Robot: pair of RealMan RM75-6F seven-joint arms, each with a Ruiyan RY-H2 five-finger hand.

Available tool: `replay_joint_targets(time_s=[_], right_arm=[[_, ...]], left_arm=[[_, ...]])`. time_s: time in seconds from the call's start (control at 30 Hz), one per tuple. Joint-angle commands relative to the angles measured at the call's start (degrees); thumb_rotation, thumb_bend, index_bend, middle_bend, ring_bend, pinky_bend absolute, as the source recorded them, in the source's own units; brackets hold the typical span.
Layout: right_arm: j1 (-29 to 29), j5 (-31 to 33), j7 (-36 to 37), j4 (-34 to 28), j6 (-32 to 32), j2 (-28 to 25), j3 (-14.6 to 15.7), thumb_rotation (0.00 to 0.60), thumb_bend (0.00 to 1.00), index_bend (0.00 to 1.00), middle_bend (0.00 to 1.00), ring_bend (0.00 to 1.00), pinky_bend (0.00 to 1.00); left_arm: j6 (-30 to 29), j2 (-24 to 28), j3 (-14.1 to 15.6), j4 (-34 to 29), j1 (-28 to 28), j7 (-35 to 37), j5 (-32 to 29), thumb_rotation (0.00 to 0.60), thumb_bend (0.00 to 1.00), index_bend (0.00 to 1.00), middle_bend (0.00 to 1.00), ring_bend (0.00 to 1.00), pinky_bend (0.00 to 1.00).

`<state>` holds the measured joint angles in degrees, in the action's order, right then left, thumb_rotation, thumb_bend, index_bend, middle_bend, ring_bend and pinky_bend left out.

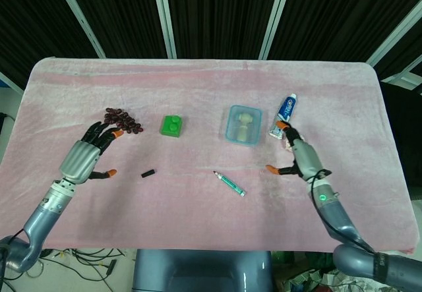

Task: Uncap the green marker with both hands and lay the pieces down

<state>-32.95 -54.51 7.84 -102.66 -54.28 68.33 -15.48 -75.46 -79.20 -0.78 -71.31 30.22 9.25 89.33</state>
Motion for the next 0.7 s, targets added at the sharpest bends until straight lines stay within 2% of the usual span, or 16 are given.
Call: replay_joint_targets(time_s=[0.03, 0.1, 0.23, 0.37, 0.53, 0.7], right_arm=[[7.28, -8.90, 1.49, -1.46, -6.84, -8.27, 2.55, 0.600, 0.02, 0.09, 0.00, 0.00, 0.15], [9.54, -12.38, 0.43, -0.04, -10.51, -9.20, 4.02, 0.600, 0.03, 0.09, 0.00, 0.00, 0.15], [15.96, -21.03, -2.58, 4.05, -20.68, -9.21, 8.82, 0.600, 0.04, 0.09, 0.00, 0.00, 0.15], [21.16, -27.44, -5.39, 8.04, -28.48, -6.99, 12.88, 0.600, 0.05, 0.09, 0.00, 0.00, 0.15], [24.75, -30.32, -6.76, 9.52, -31.52, -5.39, 16.07, 0.600, 0.07, 0.08, 0.00, 0.00, 0.15], [26.10, -31.88, -10.12, 10.59, -33.49, -4.21, 16.55, 0.600, 0.07, 0.07, 0.00, 0.00, 0.15]], left_arm=[[-2.11, 10.03, 0.12, -13.99, -5.96, -14.09, -6.68, 0.600, 0.09, 0.12, 0.12, 0.00, 0.01], [-3.42, 11.84, 0.68, -16.86, -7.74, -16.51, -7.81, 0.600, 0.09, 0.12, 0.12, 0.00, 0.01], [-9.00, 14.67, 2.52, -21.88, -13.05, -22.30, -9.02, 0.600, 0.09, 0.12, 0.12, 0.00, 0.00], [-12.50, 14.90, 3.91, -23.07, -17.38, -22.03, -9.29, 0.600, 0.08, 0.12, 0.12, 0.00, 0.00], [-13.51, 15.01, 4.42, -24.08, -20.54, -18.56, -10.73, 0.600, 0.09, 0.11, 0.08, 0.00, 0.00], [-13.52, 15.26, 4.50, -22.50, -20.96, -16.08, -8.36, 0.600, 0.08, 0.10, 0.07, 0.00, 0.00]])
